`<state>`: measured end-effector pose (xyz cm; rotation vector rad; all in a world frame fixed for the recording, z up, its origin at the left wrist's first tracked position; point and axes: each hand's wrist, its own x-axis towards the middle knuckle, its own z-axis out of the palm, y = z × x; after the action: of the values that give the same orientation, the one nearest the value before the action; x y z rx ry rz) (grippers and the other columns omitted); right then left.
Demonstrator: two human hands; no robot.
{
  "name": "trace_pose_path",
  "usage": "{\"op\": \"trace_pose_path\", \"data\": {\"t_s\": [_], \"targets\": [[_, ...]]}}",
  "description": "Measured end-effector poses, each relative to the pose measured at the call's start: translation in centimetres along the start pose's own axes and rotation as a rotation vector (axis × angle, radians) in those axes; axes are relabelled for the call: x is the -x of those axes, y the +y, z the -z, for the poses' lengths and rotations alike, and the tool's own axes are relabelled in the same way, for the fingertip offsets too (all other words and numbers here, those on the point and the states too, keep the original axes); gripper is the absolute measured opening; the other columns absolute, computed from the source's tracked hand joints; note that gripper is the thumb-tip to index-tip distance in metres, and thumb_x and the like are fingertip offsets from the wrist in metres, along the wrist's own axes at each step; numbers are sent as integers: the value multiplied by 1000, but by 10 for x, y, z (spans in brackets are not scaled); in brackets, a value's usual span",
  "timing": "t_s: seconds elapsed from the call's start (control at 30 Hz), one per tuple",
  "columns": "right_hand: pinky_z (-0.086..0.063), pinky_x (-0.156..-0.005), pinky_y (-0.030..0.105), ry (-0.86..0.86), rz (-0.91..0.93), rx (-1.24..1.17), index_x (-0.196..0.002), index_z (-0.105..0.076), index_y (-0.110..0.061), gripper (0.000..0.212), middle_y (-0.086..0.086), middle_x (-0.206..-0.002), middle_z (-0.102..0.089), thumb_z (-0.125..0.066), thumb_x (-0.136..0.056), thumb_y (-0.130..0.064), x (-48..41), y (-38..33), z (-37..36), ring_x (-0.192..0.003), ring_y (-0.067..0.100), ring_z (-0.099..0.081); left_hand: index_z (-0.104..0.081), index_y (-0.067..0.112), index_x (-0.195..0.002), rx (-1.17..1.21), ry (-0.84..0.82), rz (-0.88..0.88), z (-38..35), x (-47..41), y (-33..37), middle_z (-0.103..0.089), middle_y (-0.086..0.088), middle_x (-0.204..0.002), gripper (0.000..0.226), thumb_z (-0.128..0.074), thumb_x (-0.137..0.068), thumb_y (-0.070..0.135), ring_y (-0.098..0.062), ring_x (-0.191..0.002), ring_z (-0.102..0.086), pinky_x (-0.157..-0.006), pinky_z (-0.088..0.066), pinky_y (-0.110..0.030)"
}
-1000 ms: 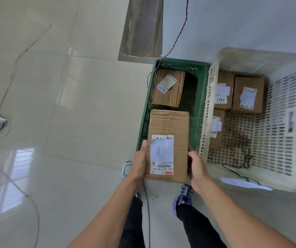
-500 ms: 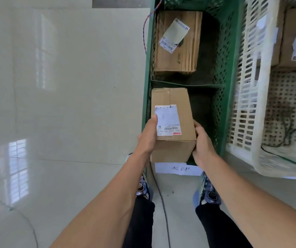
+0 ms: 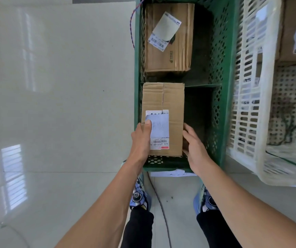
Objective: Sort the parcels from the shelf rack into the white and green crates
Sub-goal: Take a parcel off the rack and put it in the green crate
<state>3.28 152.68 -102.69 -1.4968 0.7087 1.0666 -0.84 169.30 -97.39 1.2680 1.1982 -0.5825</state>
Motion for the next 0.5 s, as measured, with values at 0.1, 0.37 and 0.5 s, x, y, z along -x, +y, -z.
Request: {"op": "trace_pose_path", "data": {"t_s": [0.1,0.37,0.5], "targets": [[-31,-124,59,-10,-47,24,-147,-51,-50,37,-10,-153,-58,-45,-112,-41,-8,4,-3,-147,21,-46,-25,19,-167,-69,-54,21,-1,-3,-5,-42,-8,-167,92,-38,-99,79,-27,-149,-48,-125,-36,-44],[-46,-80,19,0,-34,178,-123,-57,-68,38,-36,-111,-71,-47,-112,-33,-16,16,-6,-101,-14,-65,-48,25,-149,-194,131,-19,-20,10,-19,-35,-8,-150,48,-37,-111,52,-33,-138,-43,-121,-37,-51],[-53,-81,27,49,-44,234,-99,-59,-79,49,-34,-98,-75,-44,-110,-33,-22,15,-10,-105,-1,-69,-52,8,-137,-163,53,22,-22,13,-21,-36,-12,-152,55,-32,-112,52,-29,-132,-46,-120,-37,-45]]}}
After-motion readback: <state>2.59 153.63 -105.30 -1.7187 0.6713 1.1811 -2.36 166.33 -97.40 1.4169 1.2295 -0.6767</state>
